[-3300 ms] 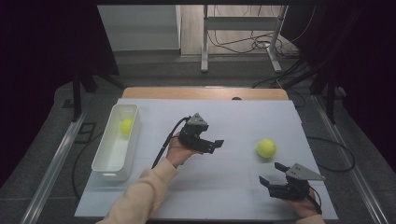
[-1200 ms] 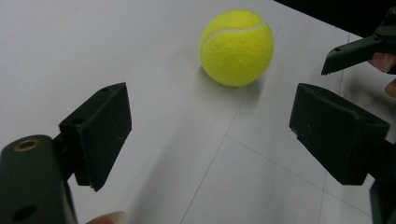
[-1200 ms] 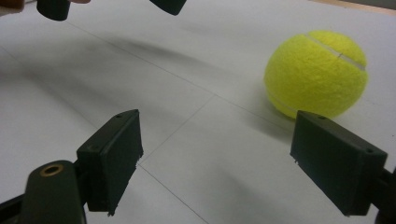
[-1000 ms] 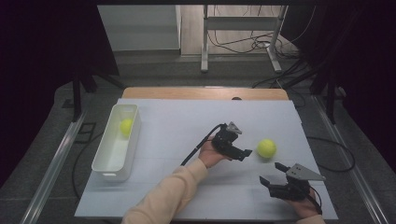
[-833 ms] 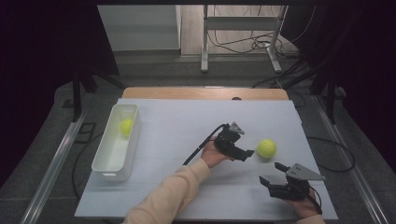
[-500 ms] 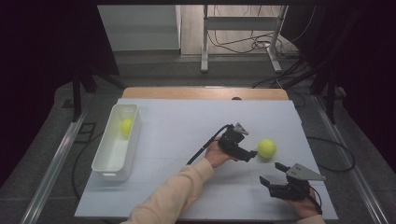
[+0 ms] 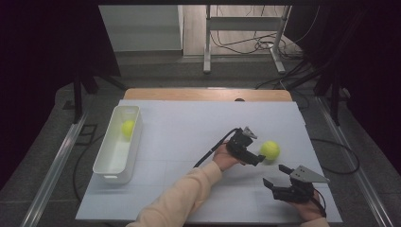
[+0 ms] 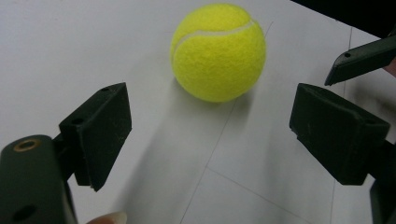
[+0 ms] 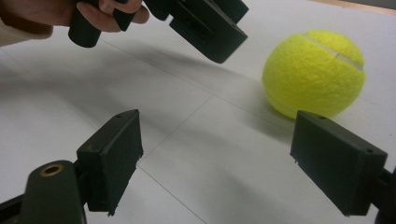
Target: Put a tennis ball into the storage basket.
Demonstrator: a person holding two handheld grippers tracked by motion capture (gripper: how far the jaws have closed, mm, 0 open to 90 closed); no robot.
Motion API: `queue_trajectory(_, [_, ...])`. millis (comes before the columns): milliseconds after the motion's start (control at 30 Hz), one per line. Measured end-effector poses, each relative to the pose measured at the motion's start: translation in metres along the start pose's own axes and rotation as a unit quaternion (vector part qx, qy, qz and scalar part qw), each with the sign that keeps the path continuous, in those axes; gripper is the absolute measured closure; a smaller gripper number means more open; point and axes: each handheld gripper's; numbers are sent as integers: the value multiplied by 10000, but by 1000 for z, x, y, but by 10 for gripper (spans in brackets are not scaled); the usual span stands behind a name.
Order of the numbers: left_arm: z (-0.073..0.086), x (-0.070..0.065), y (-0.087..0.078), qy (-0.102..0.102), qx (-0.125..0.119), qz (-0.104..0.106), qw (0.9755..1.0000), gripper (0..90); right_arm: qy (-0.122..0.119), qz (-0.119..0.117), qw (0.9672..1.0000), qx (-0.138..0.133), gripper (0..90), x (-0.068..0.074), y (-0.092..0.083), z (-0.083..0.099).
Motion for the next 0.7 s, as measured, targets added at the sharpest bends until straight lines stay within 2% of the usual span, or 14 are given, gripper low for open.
queue_trajectory(700, [-7, -5, 24, 108, 151, 6, 9998, 136, 49, 44, 10000, -23, 168, -2, -1, 0])
Point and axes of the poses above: each handheld gripper's, and its own axes: y roughly forward along the jaws, z roughly out of its underside, x roughly to its left, and after that the axes turned 1 degree about x, right-handed
